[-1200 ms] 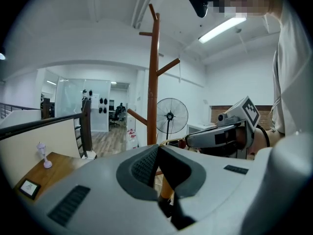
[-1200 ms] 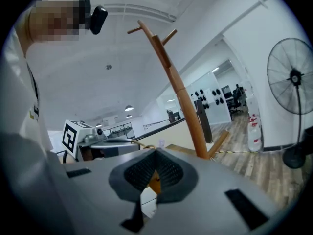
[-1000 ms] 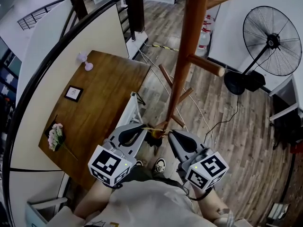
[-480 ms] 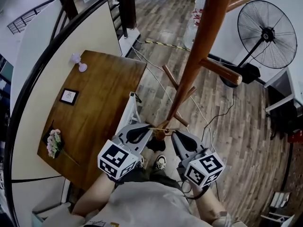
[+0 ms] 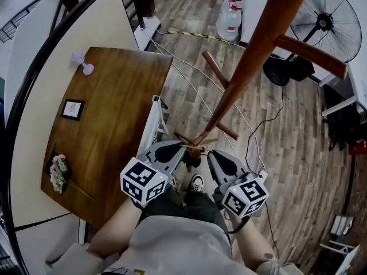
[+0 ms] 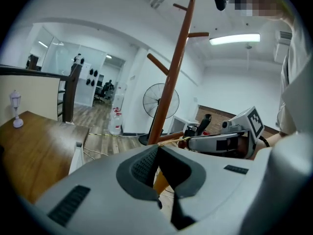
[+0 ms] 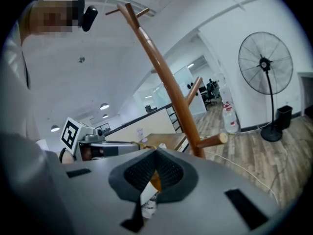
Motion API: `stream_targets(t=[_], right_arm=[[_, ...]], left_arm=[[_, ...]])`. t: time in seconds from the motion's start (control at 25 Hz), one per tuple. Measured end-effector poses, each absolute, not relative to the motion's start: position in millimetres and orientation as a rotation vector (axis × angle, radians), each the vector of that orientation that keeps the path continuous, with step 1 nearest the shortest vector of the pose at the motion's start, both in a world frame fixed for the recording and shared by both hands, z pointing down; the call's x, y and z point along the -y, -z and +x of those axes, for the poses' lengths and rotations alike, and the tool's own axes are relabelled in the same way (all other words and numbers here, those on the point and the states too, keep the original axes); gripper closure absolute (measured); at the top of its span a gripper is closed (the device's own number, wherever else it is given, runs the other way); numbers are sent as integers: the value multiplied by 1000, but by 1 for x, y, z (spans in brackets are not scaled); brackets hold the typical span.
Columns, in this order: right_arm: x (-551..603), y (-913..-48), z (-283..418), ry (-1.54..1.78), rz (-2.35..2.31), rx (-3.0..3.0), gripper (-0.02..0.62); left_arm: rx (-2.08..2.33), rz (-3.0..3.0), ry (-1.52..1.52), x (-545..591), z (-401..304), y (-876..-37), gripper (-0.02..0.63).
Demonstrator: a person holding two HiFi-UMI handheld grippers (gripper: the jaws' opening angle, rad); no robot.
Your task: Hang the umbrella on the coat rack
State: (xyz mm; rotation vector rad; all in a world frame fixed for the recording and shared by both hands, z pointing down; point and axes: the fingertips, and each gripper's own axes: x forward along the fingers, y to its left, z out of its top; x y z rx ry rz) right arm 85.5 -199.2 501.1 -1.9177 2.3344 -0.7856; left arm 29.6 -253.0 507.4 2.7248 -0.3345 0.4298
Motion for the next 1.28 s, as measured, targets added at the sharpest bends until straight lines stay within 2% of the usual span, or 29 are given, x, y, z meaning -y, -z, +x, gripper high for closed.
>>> stream_targets(t=[0.52, 1.0, 1.28], right_arm=[[225, -605, 108, 939, -1934, -2161, 591], [239, -663, 130, 1035, -2013, -2041, 591], [247, -695, 145, 1114, -2062, -1984, 591]], left_arm=[[414, 2624, -466, 279, 48, -608, 603], [389, 2510, -456, 296, 76, -669, 603], [335, 2565, -554, 298, 104, -700, 603]])
